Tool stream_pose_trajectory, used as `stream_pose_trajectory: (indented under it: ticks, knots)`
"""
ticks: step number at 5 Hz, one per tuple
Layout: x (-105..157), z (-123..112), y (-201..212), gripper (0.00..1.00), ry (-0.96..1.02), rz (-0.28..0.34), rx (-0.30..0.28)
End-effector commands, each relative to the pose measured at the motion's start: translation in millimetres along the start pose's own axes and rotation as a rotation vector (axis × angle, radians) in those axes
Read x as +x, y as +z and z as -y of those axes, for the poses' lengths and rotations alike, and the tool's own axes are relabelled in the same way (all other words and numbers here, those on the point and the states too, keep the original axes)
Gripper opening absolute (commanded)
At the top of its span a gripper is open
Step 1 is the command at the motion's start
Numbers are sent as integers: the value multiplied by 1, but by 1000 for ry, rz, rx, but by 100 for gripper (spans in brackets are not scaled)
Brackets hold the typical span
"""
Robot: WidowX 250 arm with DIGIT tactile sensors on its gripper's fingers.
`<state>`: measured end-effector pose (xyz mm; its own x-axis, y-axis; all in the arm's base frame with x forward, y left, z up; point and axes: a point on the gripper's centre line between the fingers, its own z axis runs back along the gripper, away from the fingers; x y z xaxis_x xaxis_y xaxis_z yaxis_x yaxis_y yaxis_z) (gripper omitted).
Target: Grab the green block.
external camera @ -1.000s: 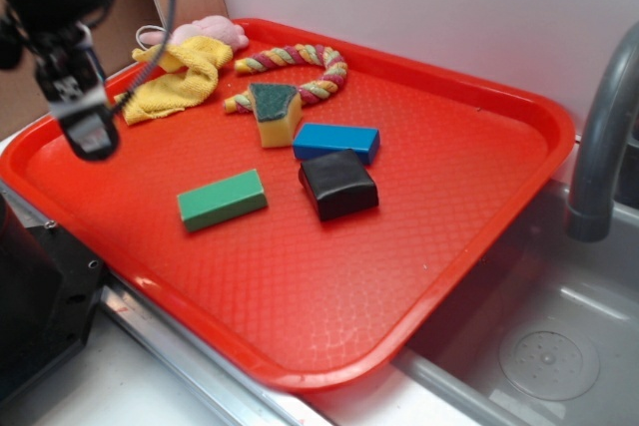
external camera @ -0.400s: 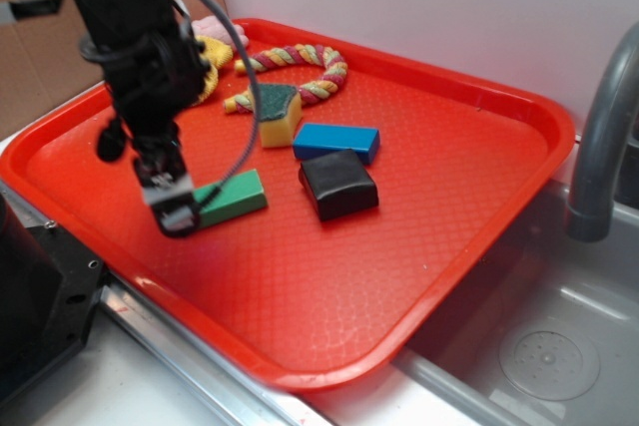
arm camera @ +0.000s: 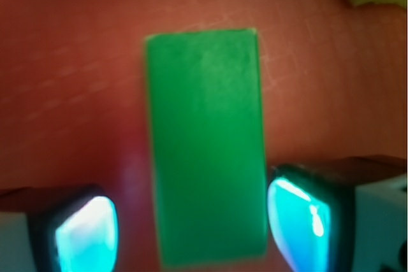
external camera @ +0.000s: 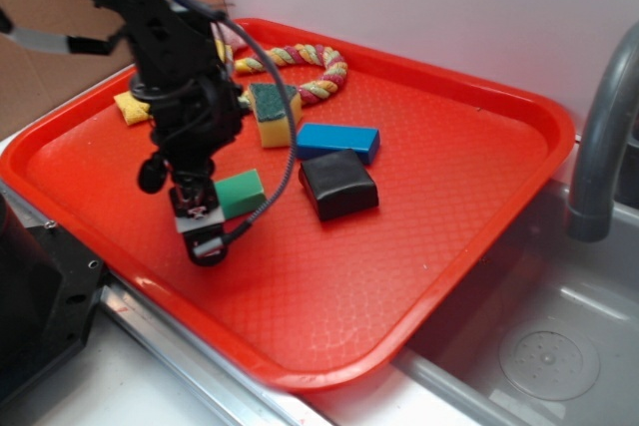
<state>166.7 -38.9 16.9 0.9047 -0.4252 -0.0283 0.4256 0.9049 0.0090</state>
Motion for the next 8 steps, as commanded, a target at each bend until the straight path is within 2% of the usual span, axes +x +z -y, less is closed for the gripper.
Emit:
stream_pose_trajectory:
  ticks: [1, 2, 3, 4, 5, 6, 7, 8]
  knots:
    - [40, -26, -4, 100, -12, -6, 1]
    - [37, -26, 3, 0, -2, -4, -10]
    - [19, -19, 28, 0, -11, -4, -53]
    - [28, -26, 58, 0, 63, 20, 10]
    - [31, -38, 109, 0, 161, 34, 1]
    - [10, -60, 158, 0, 339, 39, 3]
    - [-8, -71, 209, 0, 465, 76, 91]
    - [-20, -77, 232, 0, 485, 90, 117]
